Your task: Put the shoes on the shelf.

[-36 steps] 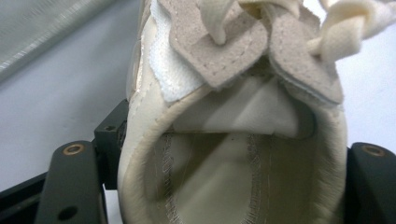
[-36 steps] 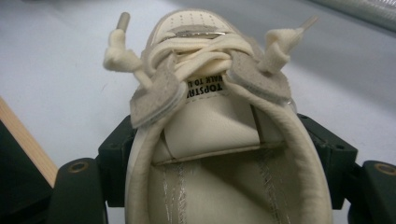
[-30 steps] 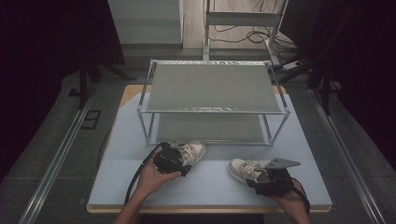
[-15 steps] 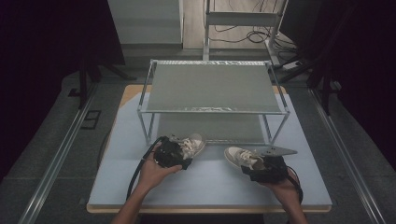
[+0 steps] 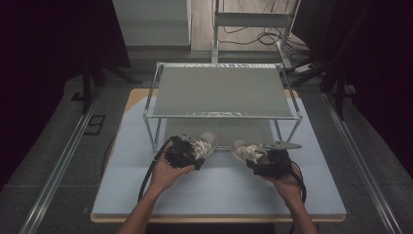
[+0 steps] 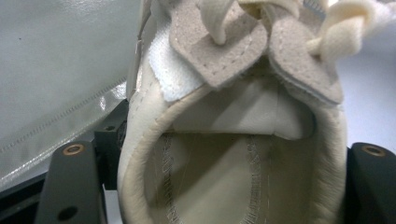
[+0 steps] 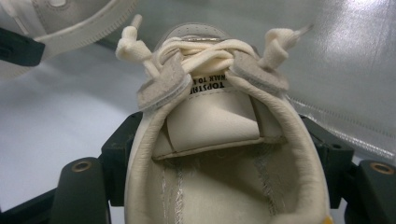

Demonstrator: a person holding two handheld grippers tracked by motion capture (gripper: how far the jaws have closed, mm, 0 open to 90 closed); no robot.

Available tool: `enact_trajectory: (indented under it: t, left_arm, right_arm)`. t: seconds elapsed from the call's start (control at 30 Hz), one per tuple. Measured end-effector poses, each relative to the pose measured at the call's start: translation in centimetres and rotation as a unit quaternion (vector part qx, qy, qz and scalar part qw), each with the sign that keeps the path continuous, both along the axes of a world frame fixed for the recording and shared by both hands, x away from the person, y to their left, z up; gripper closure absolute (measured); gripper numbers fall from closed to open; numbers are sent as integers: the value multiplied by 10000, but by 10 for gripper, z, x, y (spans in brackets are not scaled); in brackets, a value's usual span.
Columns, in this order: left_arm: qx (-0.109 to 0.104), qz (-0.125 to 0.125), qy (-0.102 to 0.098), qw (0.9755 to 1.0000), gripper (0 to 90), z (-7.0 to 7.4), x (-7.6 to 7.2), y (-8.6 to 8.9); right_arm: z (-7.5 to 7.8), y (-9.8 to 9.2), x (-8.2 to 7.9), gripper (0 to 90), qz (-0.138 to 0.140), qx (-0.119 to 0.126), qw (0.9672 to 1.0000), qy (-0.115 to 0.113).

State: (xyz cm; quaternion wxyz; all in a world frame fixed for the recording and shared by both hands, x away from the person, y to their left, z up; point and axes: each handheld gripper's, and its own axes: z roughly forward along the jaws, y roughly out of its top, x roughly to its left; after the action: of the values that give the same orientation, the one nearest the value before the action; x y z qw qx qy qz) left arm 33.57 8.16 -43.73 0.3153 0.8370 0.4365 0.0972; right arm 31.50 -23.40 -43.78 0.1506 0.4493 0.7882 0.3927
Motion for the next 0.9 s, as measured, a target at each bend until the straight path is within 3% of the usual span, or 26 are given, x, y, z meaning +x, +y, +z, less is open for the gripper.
enact_trajectory:
  t: [0.63,0.9]
  left_arm:
    - [45,102,-20,9999,285,3,17,-5]
    - [32,253,30,9997,285,0,24,-5]
  right_arm:
    - [6,16,20,286,-155,45,9999,-45]
    - [3,22,30,287,-335,85,9994,-42]
